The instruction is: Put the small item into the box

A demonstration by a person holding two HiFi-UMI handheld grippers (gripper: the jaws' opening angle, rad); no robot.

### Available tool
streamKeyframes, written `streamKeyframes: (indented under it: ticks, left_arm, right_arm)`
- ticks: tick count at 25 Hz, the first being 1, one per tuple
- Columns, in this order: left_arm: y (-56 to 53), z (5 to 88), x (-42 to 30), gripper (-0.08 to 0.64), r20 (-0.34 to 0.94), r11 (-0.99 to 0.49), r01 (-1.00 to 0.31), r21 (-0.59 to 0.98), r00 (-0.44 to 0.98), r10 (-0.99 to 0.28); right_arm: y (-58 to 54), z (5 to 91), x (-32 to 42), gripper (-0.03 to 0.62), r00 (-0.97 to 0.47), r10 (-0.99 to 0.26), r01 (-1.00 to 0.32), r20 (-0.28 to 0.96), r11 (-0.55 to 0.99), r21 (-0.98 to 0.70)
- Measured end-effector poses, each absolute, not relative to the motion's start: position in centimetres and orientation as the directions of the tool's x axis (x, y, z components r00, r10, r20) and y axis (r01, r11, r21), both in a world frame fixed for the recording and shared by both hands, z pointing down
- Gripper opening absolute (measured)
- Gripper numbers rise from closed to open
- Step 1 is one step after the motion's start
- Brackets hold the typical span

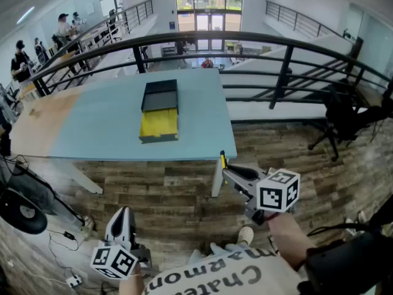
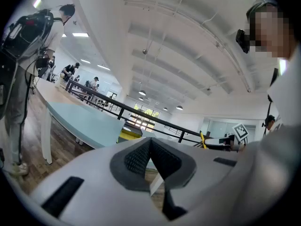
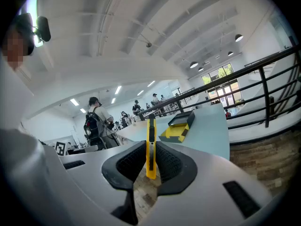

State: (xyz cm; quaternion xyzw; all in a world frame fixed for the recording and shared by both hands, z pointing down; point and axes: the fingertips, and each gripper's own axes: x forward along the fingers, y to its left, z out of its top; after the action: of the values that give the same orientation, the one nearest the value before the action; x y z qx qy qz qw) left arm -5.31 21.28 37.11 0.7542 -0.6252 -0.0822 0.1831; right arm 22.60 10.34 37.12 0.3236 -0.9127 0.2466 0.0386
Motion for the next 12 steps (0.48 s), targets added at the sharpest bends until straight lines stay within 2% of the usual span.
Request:
streamKeyframes:
  ticks: [12]
  left_arm:
    - [22.1, 35.7, -5.6, 0.002, 0.088, -0.195, -0.916, 0.35, 0.239, -0.967]
  right_arm:
    - [11.3, 37.3, 20.1, 0.081, -0.797, -0.553, -0.598, 0.241, 0.672, -0.437]
